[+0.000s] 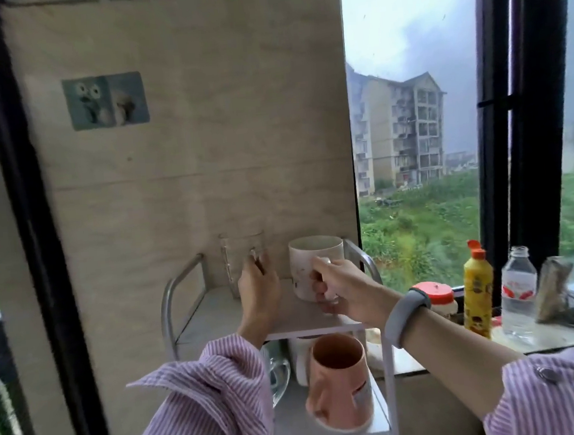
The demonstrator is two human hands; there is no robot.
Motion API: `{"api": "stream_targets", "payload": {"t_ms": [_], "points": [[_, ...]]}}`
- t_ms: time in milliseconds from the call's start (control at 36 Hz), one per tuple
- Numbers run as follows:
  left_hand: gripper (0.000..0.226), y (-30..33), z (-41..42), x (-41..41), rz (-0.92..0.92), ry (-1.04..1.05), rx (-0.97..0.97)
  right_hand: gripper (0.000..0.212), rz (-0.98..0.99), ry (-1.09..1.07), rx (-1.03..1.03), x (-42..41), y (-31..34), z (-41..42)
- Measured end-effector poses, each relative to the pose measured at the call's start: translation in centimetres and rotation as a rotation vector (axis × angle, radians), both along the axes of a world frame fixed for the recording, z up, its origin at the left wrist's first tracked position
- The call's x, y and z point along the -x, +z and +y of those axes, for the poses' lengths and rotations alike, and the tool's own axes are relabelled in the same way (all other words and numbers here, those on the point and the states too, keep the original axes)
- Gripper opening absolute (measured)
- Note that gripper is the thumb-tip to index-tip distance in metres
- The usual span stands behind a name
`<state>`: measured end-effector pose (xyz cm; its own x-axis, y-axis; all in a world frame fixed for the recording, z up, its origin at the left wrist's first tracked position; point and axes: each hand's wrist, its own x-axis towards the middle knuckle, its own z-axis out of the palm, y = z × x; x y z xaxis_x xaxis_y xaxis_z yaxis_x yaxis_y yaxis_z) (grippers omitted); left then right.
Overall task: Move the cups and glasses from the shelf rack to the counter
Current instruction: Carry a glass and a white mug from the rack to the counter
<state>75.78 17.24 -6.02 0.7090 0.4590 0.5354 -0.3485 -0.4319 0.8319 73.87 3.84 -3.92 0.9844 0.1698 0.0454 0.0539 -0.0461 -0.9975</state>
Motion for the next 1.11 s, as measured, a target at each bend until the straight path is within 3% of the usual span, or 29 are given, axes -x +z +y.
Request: {"api": "stream_targets", "payload": {"t_ms": [167,361,472,611,861,1111], "points": [[0.04,0.9,1.3,2.8,-0.113,0.19,-0.11,0.042,-0.088,-0.119,-0.071,0.3,-0.4,0.7],[0.039,3.1,1.1,6.2,-0.378,0.157,-0.168,0.046,-0.233,-0.078,-0.175,2.2,0.9,0.2],[0.034,5.9,0.3,8.2,-0.46,0.101,-0.214,0.063,-0.406,-0.066,-0.173,4.8,3.9,-1.7],[0.032,7.9,-3.3,10.9,-0.478,0.042,-0.253,0.049,-0.595,-0.151,-0.121,9.4,6.3,-6.4],[0.03,5.4,-19.2,15.3,-0.484,-0.225,-0.254,0.053,-0.702,-0.493,0.16,17.2,3.4,-22.9],[0.024,0.6,-42.6,22.8,-0.383,-0.644,-0.174,0.049,-0.586,-0.858,0.408,31.0,-0.7,-44.0]]}}
